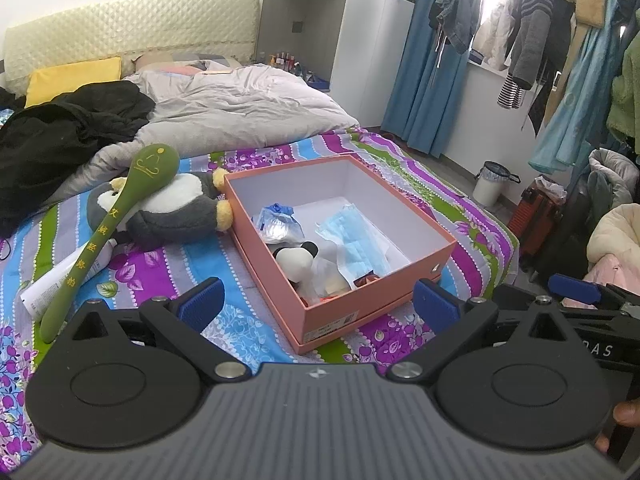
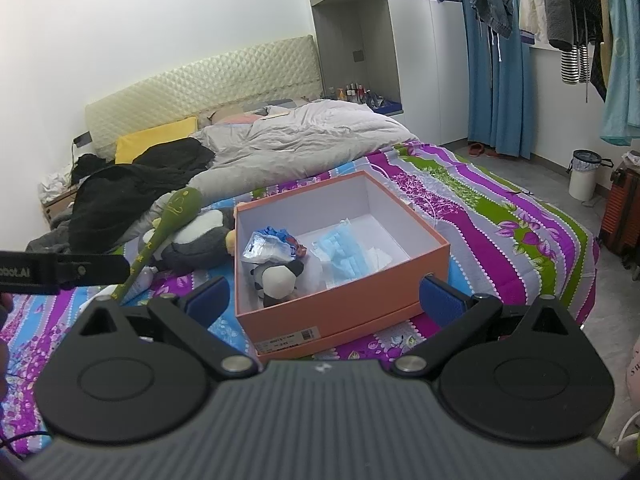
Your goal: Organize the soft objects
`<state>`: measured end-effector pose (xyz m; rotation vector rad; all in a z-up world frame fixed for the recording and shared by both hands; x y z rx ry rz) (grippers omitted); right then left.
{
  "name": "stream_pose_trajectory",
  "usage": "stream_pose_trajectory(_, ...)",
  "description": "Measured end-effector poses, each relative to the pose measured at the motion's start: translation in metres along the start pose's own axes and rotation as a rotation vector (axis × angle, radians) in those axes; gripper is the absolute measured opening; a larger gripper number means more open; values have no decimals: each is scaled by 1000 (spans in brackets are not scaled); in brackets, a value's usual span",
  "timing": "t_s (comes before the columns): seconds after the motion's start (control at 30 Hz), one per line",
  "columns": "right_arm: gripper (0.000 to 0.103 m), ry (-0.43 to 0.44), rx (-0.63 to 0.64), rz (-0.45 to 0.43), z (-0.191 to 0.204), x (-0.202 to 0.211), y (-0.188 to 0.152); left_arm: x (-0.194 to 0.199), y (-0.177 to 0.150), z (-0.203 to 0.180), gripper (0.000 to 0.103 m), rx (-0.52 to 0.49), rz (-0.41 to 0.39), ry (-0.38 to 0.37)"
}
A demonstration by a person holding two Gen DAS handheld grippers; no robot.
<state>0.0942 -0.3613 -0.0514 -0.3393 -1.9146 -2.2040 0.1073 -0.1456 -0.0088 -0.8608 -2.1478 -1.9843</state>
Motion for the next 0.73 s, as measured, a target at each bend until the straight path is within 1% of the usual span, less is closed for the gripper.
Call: stream_pose_trajectory(0.73, 103, 12, 0, 3, 5, -5, 2, 0, 4, 1, 103, -1, 3, 2)
Point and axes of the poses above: each gripper's, at about its wrist camera, not at the fingertips, and x roughly against the way its jaws point, z to its left, y to its top, the point moved 3 cm from there along -x, roughly the way its jaws point, and after that the axes turned 12 degrees about -z, right-handed, at the moved point
